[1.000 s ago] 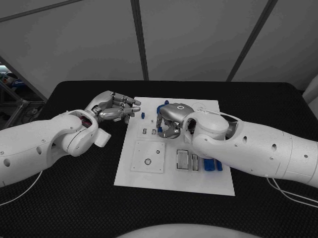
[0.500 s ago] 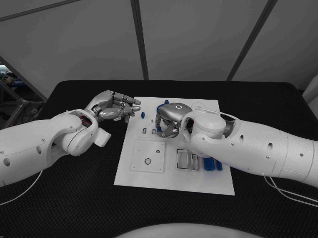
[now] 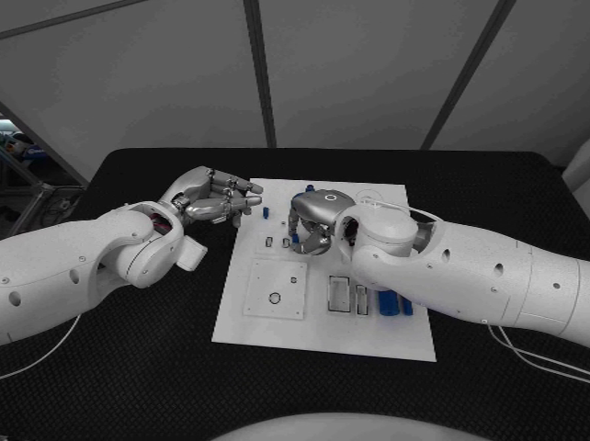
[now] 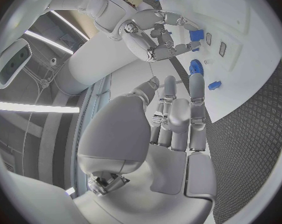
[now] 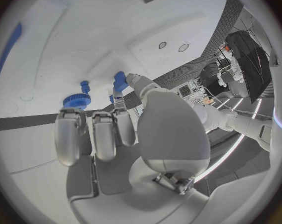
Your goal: Assemble the parts on the task board
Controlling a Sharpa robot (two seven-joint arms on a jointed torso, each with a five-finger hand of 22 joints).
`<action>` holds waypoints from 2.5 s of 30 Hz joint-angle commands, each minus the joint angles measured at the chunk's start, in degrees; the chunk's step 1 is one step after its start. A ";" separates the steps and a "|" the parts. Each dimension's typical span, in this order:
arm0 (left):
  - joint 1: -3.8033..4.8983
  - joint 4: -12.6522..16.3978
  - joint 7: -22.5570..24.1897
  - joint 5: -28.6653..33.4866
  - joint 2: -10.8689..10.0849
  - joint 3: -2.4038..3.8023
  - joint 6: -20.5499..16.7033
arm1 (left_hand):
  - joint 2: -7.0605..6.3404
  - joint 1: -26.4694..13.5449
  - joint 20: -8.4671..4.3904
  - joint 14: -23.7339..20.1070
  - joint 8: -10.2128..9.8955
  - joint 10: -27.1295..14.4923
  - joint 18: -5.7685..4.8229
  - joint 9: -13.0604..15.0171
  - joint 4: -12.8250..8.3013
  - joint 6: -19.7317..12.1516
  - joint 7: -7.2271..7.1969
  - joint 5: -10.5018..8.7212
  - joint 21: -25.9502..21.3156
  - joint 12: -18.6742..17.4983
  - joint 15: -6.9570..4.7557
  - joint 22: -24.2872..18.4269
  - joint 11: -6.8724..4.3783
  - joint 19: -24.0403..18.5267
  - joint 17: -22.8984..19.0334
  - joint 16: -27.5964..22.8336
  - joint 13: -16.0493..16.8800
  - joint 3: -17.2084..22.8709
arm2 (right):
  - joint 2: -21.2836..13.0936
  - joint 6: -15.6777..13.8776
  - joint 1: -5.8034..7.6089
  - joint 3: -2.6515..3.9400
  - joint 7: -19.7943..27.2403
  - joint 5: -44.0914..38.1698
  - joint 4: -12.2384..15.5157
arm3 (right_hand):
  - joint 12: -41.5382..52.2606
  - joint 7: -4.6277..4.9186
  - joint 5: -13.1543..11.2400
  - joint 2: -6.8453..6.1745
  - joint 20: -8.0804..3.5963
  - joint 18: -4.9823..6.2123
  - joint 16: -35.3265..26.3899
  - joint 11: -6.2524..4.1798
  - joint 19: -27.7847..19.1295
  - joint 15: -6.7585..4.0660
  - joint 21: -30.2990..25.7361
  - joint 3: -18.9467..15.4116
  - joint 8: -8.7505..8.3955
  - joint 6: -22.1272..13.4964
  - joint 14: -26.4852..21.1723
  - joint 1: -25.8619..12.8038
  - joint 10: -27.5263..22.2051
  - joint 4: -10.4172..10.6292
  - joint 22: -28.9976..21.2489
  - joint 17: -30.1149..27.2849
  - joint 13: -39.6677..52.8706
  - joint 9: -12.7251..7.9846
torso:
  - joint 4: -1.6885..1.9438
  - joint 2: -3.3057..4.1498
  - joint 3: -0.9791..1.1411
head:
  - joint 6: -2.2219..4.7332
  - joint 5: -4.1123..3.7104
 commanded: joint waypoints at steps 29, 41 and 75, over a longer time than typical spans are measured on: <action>0.12 -0.33 0.02 0.28 0.27 0.06 1.34 | -0.79 -0.46 0.03 -0.14 -0.14 -0.35 -0.98 0.02 0.02 0.31 0.27 -0.04 0.27 -0.30 0.14 0.14 0.25 -0.39 0.49 0.14 -0.20 0.65 | 0.40 1.22 -0.03 -0.15 -0.03 -0.36 -0.58 | -1.82 0.53 -0.79 -0.49 0.58 -0.14 -0.91 1.18 0.09 0.58 -0.63 -1.55 -2.67 -2.31 4.66 -1.17 -1.20 0.07 6.88 9.71 3.98 1.03 | -0.02 0.01 -0.01 | -0.26 -0.07; 0.12 -0.56 -0.04 0.28 0.29 0.06 1.41 | -0.83 -0.57 0.05 0.03 -0.15 -0.32 -0.98 0.01 0.05 0.31 0.29 -0.05 0.28 -0.30 0.16 0.15 0.27 -0.39 0.99 0.44 -0.22 0.69 | 0.35 1.04 -0.03 -0.15 -0.21 -0.36 -0.50 | -2.51 0.83 -0.86 -0.87 0.84 -0.01 -1.22 1.45 -0.29 0.82 -0.95 -1.87 -3.19 -2.99 4.54 -1.42 -1.70 0.17 6.37 9.25 3.41 0.90 | -0.04 -0.01 -0.01 | -0.34 -0.10; 0.13 -0.87 -0.13 0.28 0.45 0.06 1.49 | -0.85 -0.67 0.08 0.11 -0.15 -0.26 -0.98 0.02 0.07 0.34 0.29 -0.05 0.32 -0.29 0.18 0.18 0.29 -0.37 1.11 0.54 -0.24 0.79 | -0.12 -4.78 -0.05 -0.15 0.67 -0.15 0.07 | -3.04 0.56 -0.99 0.15 1.03 0.08 -1.55 1.30 -0.46 0.80 -1.18 -1.32 -2.74 -1.85 4.43 -0.44 -2.06 -0.14 6.10 8.83 3.03 1.30 | -0.05 0.01 0.00 | -0.22 -0.28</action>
